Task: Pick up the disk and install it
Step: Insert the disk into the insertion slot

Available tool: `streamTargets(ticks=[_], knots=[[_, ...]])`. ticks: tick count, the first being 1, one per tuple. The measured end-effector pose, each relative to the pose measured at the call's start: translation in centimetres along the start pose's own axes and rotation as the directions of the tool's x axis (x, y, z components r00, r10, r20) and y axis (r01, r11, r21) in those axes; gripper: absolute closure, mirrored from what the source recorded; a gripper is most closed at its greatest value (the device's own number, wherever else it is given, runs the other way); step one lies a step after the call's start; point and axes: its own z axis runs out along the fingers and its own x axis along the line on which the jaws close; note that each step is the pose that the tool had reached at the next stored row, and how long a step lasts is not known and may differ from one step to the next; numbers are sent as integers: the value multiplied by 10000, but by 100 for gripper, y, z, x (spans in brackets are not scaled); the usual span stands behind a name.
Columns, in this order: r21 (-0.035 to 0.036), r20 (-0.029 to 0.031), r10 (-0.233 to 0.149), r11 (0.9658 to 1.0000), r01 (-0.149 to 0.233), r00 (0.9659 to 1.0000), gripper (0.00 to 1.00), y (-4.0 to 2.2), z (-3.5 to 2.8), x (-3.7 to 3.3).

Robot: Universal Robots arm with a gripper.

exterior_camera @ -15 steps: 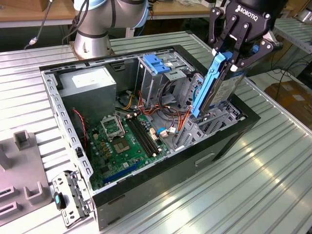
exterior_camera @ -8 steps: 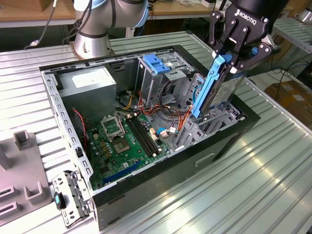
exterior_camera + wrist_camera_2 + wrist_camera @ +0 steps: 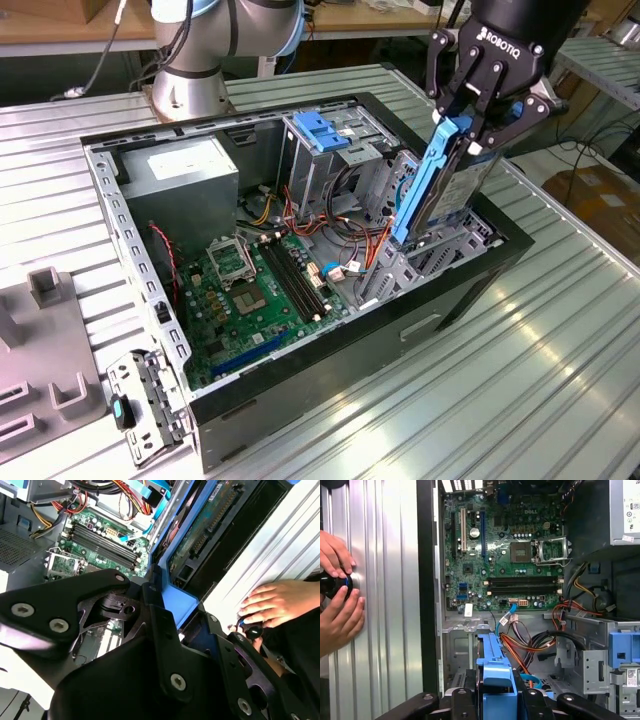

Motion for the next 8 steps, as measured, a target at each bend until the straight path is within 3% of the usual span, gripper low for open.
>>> streamTargets(ticks=[1, 3, 4, 8], knots=[[2, -5, -75, 10000, 75, 10000, 63, 0, 53, 5], [3, 11, -104, 9999, 104, 9999, 63, 0, 91, 10], [2, 10, -103, 9999, 103, 9999, 63, 2, 159, 8], [3, 14, -104, 9999, 104, 9999, 63, 1, 179, 8]])
